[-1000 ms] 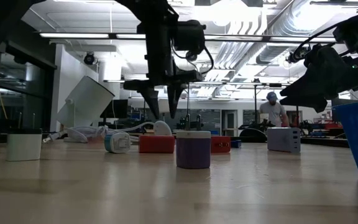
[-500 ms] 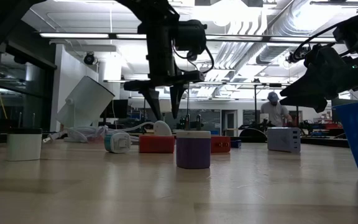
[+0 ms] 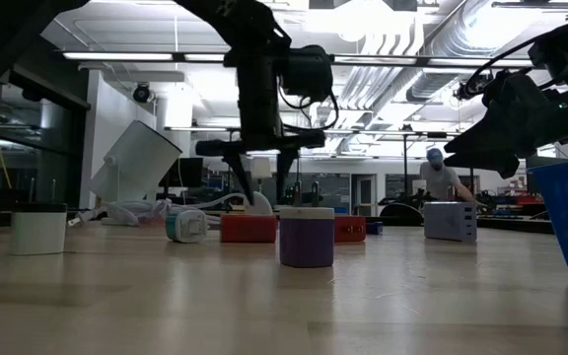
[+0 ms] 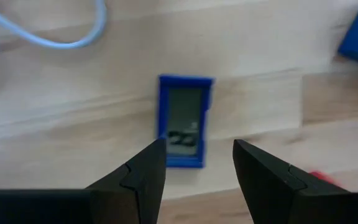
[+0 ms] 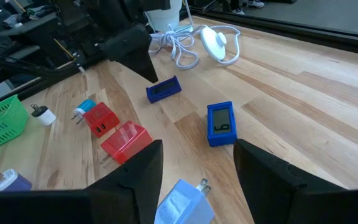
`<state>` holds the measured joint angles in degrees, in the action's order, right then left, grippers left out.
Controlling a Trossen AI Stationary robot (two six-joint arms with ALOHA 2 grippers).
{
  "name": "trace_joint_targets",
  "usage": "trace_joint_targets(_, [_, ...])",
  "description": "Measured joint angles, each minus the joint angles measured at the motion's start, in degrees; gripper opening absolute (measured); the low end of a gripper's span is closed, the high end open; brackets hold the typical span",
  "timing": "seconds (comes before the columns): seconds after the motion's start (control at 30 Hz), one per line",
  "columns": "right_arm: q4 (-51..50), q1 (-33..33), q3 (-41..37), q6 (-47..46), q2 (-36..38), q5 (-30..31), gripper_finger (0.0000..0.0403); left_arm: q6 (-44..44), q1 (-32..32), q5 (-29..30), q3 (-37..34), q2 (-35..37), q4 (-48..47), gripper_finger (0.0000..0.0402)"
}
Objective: Pick & Place Office items
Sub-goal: Put the left blue digital clock into the green bin
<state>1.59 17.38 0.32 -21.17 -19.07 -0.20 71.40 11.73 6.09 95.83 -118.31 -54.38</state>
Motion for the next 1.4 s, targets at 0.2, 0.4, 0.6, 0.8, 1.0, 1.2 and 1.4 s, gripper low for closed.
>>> trace_joint_targets(0.2, [0.13, 0.0, 0.02, 0.0, 0.02, 0.02, 0.0184, 2.11, -0.09, -0.05, 0.06, -0.69, -0.13, 0.018])
trace_joint_targets(0.4, [0.15, -0.01, 0.02, 0.0, 0.02, 0.02, 0.0184, 0.96, -0.28, -0.07, -0.04, -0.69, -0.75, 0.018])
trace_joint_targets(0.6, [0.19, -0.01, 0.0, 0.0, 0.02, 0.04, 0.0184, 0.23, -0.28, -0.07, -0.04, -0.69, -0.86, 0.018])
trace_joint_targets(0.8, [0.21, 0.0, 0.01, 0.0, 0.02, 0.02, 0.0184, -0.32, -0.28, -0.04, -0.04, -0.69, -1.24, 0.018])
trace_joint_targets(1.0, [0.26, 0.01, 0.02, 0.0, 0.02, 0.02, 0.0184, -2.45, -0.28, -0.02, -0.04, -0.69, -2.19, 0.018])
trace_joint_targets(1.2, [0.28, 0.01, 0.02, 0.0, 0.02, 0.02, 0.0184, -2.81, -0.28, -0.02, -0.04, -0.69, -2.19, 0.018])
trace_joint_targets(1.4, [0.28, -0.01, 0.02, 0.0, 0.02, 0.02, 0.0184, -4.14, -0.42, 0.15, -0.04, -0.69, -2.19, 0.018])
